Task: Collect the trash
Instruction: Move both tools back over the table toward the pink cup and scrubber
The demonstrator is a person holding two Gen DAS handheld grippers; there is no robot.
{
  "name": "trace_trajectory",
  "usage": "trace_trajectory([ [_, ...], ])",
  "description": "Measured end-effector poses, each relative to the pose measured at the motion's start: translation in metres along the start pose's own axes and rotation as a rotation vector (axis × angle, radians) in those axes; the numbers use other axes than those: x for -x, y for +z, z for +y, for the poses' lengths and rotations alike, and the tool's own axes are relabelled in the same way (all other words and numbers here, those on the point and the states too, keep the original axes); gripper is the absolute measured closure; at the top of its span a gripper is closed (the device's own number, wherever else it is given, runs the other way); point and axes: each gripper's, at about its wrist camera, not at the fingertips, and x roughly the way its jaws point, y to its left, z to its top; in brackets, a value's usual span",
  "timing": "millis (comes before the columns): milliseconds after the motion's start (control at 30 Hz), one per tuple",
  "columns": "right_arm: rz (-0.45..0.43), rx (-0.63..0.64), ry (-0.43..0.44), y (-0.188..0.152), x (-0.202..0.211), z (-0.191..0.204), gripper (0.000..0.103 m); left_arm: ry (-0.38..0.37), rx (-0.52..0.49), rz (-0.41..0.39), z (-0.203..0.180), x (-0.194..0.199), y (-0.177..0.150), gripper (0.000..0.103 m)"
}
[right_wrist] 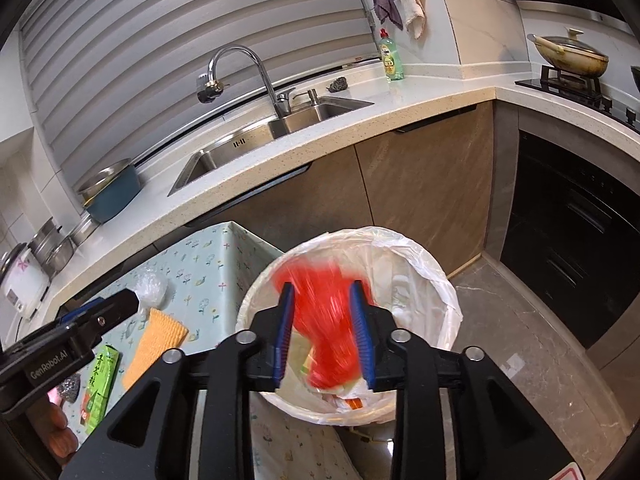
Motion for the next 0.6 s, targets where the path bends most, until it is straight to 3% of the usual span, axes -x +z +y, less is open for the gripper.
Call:
trace_trajectory([
  [267,-0.006,0.025,0.054,-0.005,0.013,0.034,0.060,0.059,0.049,-0.010,0.039,0.019,-0.011,0.037],
  [600,0.021,0.101,0.147,-0.022,0.026,0.096,0.056,0.155,0.130,-0.021,0.103,0.049,-0.028,0.032],
])
